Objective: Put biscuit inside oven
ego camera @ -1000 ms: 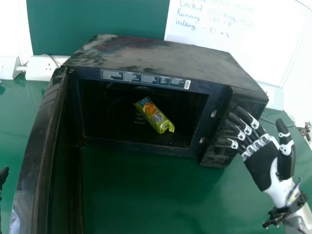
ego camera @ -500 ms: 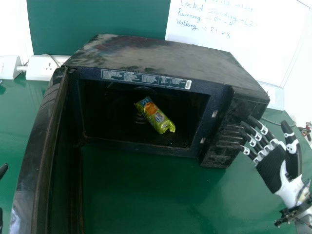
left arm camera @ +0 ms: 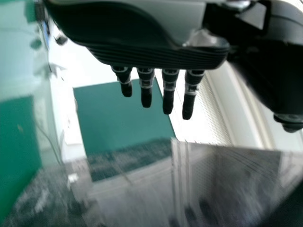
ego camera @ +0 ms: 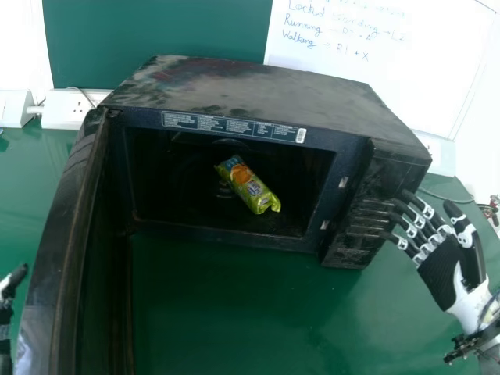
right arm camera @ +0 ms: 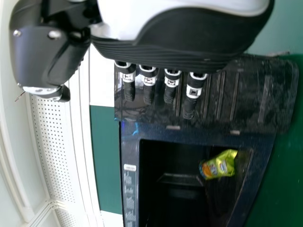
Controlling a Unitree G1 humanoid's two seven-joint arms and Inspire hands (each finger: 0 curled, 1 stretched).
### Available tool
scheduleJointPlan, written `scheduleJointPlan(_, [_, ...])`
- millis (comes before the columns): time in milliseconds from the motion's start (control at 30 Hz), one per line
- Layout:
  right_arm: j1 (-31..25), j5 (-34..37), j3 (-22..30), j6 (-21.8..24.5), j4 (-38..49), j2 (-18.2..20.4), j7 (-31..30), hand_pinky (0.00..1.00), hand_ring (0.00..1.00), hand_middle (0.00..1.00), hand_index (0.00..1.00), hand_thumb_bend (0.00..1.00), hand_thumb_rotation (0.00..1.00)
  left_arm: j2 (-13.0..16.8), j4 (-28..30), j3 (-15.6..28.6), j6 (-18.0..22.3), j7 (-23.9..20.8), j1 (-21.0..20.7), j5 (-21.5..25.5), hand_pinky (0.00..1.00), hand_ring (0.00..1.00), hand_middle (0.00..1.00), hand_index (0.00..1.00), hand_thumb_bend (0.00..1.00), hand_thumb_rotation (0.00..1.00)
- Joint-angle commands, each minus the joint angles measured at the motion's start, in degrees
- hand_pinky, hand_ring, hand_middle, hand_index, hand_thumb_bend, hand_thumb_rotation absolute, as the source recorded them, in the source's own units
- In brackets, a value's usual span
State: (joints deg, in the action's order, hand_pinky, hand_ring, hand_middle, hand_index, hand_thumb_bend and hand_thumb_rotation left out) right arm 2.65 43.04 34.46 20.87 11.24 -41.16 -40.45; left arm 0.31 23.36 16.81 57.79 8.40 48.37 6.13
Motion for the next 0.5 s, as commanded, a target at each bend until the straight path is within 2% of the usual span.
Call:
scheduleJointPlan(0, [0.14, -0.54, 1.39, -0.80, -0.14, -0.04, 0.82, 0.80, 1.00, 1.00, 1.00, 0.70, 0.88, 2.23, -1.26, -1.33, 2.41, 1.45, -0.33, 1.52, 0.97, 0.96, 0.97, 0.98, 0.89, 1.00])
scheduleJointPlan(100, [0.21, -0.66, 2.33, -0.79, 0.35, 0.08, 1.83, 0.76, 1.00, 1.00, 1.00, 0.73, 0.86, 3.50, -2.65, -0.97, 5.46, 2.28, -1.48, 0.53, 0.96, 0.95, 0.97, 0.97, 0.89, 1.00])
scheduleJointPlan(233, [0.25, -0.70, 2.84, -1.11, 0.60, 0.39, 2.23, 0.77, 1.00, 1.00, 1.00, 0.79, 0.85, 4.01, -4.92, -0.10, 9.22, 2.51, -2.60, -1.03, 0.98, 0.95, 0.97, 0.97, 0.90, 1.00])
scheduleJointPlan(367, [0.42, -1.05, 2.72, -1.41, 0.35, 0.51, 2.23, 0.79, 0.99, 1.00, 1.00, 0.77, 0.81, 4.01, -6.55, 0.03, 11.82, 2.34, -3.51, -2.15, 0.97, 0.95, 0.97, 0.97, 0.88, 1.00])
scheduleJointPlan(467, [0.57, -1.07, 2.42, -1.20, -0.03, 0.42, 2.12, 0.77, 0.98, 1.00, 1.00, 0.76, 0.83, 4.17, -7.74, 0.59, 13.40, 2.24, -4.03, -3.30, 0.97, 0.95, 0.97, 0.97, 0.89, 1.00])
